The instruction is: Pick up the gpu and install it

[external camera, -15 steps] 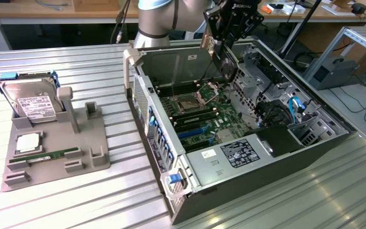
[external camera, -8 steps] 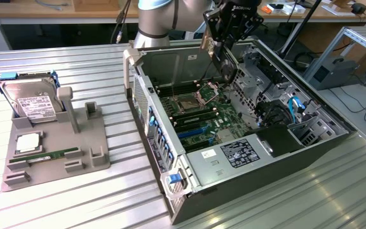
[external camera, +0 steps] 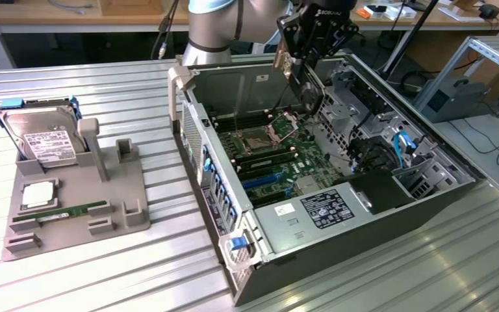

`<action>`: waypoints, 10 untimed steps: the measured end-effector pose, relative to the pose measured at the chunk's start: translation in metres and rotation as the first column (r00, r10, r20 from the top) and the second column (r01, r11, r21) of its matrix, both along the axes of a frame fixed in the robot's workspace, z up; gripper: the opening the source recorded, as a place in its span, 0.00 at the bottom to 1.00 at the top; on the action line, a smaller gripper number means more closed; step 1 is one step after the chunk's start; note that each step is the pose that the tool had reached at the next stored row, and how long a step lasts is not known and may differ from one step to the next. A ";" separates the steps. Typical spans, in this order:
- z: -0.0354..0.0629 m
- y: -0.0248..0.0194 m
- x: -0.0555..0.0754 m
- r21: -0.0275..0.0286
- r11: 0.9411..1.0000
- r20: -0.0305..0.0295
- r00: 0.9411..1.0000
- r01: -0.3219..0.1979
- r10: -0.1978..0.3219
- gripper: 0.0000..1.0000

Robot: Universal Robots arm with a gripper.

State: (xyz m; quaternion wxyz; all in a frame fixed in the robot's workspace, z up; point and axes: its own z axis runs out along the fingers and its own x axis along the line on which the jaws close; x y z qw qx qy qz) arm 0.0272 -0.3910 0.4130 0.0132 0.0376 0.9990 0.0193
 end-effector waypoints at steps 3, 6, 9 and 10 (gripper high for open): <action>-0.0007 0.0000 0.000 0.000 1.000 0.000 1.000 0.000 0.000 0.27; -0.0018 0.0000 0.000 0.000 1.000 0.000 1.000 0.000 0.000 0.27; -0.0032 0.0000 0.000 0.000 1.000 0.000 1.000 0.000 0.000 0.27; -0.0035 0.0000 0.000 0.000 1.000 0.000 1.000 0.000 0.000 0.27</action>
